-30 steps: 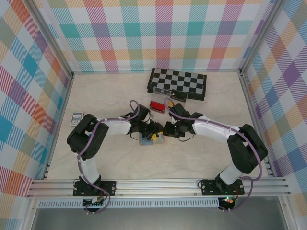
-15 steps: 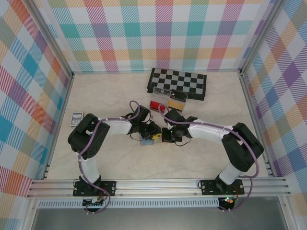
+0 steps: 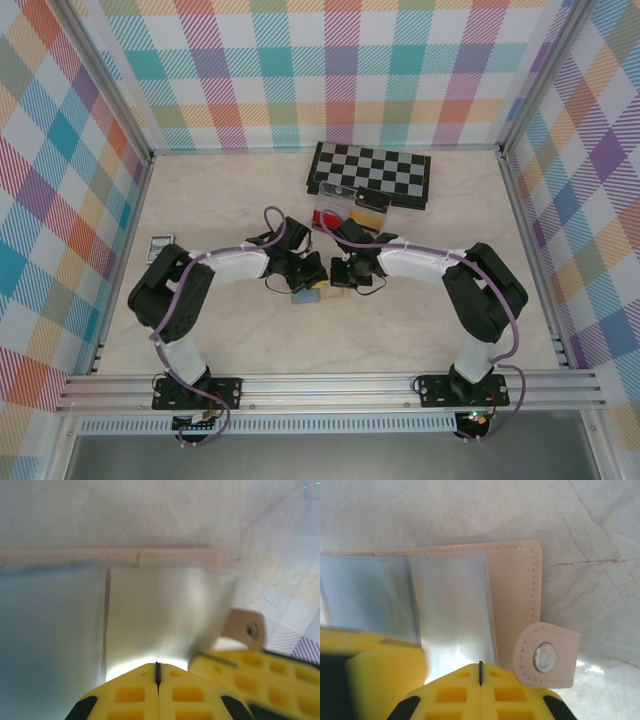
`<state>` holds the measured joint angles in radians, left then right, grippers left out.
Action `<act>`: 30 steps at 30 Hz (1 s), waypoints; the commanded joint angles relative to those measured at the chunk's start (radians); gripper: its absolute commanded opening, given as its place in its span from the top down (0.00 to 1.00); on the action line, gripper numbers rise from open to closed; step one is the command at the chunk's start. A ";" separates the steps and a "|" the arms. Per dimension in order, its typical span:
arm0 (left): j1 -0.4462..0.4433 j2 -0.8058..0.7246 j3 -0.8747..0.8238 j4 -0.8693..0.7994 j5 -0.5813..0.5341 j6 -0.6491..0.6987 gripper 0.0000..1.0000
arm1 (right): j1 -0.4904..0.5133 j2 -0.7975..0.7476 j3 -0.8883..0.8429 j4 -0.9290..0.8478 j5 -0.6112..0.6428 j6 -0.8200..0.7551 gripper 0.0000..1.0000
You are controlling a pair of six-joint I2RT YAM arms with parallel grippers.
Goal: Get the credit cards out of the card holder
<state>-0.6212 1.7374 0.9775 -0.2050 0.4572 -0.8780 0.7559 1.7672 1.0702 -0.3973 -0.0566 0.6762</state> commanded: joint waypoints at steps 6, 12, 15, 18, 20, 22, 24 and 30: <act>0.039 -0.168 -0.006 -0.262 -0.158 0.072 0.85 | -0.004 0.057 0.016 -0.026 -0.020 0.033 0.98; 0.070 -0.193 -0.036 -0.292 -0.192 0.059 0.59 | -0.003 0.064 0.017 -0.037 -0.026 0.034 0.98; 0.070 -0.170 -0.036 -0.285 -0.186 0.056 0.55 | -0.004 0.071 0.020 -0.041 -0.033 0.034 0.98; 0.069 -0.146 -0.031 -0.263 -0.175 0.055 0.54 | -0.004 0.074 0.022 -0.044 -0.034 0.034 0.98; 0.069 -0.126 -0.024 -0.255 -0.169 0.056 0.54 | -0.004 0.076 0.022 -0.049 -0.031 0.034 0.98; 0.069 -0.108 -0.017 -0.254 -0.163 0.061 0.54 | -0.004 0.076 0.023 -0.052 -0.032 0.034 0.98; 0.069 -0.094 -0.015 -0.253 -0.160 0.066 0.54 | -0.004 0.077 0.025 -0.054 -0.034 0.031 0.98; 0.070 -0.069 -0.028 -0.220 -0.124 0.062 0.57 | -0.004 0.083 0.027 -0.057 -0.034 0.029 0.98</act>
<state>-0.5529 1.6566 0.9497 -0.4423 0.3035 -0.8211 0.7536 1.8206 1.0870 -0.4107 -0.0803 0.6964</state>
